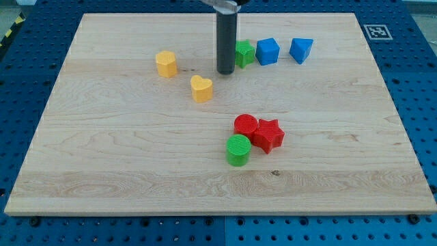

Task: Place the yellow hexagon horizontal left to the yellow heart

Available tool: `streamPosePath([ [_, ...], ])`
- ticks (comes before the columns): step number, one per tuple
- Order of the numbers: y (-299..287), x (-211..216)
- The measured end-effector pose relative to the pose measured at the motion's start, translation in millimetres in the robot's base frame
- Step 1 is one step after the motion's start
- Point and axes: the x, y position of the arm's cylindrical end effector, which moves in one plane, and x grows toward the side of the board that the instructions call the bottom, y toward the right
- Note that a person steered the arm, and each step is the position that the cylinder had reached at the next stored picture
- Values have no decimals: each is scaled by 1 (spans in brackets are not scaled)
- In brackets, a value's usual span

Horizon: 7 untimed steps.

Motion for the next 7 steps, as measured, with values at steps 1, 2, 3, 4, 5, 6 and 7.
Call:
streamPosePath([
  [1,-5,-17],
  [2,-29,-34],
  [3,-86,-35],
  [4,-114,-44],
  [5,-137,-59],
  [6,-161,-63],
  [7,-160,-57],
])
